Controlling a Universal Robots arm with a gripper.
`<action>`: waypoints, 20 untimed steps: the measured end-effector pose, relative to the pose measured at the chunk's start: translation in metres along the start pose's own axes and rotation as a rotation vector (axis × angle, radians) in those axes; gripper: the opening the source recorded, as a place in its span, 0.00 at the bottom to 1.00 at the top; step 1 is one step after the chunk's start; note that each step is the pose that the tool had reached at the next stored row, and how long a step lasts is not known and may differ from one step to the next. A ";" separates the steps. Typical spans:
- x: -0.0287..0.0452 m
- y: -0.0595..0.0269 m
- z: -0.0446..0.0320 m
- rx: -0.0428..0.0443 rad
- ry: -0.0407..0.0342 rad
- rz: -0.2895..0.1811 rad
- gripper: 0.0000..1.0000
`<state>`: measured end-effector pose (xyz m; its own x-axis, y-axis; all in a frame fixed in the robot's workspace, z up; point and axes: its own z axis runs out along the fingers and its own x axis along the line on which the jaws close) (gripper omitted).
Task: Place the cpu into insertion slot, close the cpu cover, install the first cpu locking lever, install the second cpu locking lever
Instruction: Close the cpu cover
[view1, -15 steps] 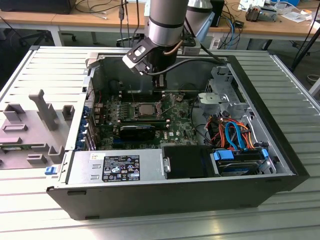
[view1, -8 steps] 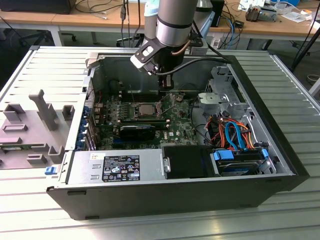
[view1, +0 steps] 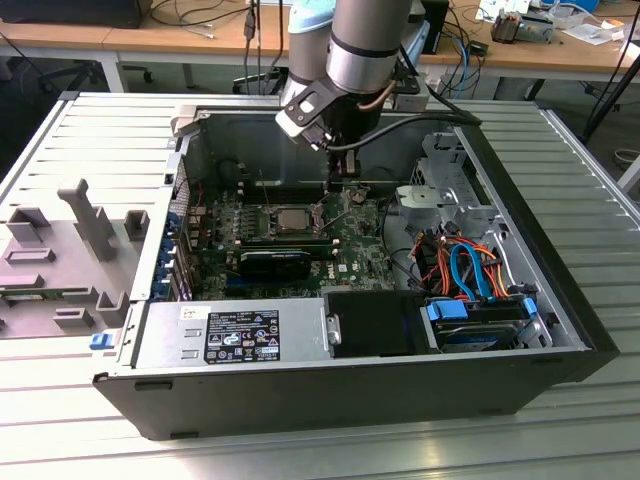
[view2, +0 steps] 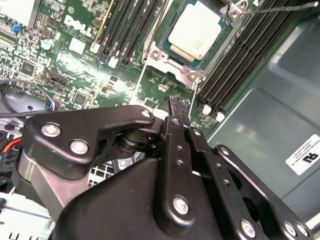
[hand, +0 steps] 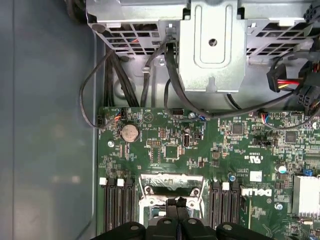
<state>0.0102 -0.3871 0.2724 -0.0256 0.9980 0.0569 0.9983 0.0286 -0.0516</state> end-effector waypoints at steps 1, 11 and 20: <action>0.0000 0.0020 0.0001 0.0003 0.0002 0.000 0.11; -0.0010 0.0235 0.0041 0.0048 0.0000 0.000 0.11; -0.0019 0.0439 0.0116 0.0102 0.0004 -0.001 0.11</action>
<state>0.0535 -0.3871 0.2584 -0.0269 0.9980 0.0574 0.9976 0.0304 -0.0617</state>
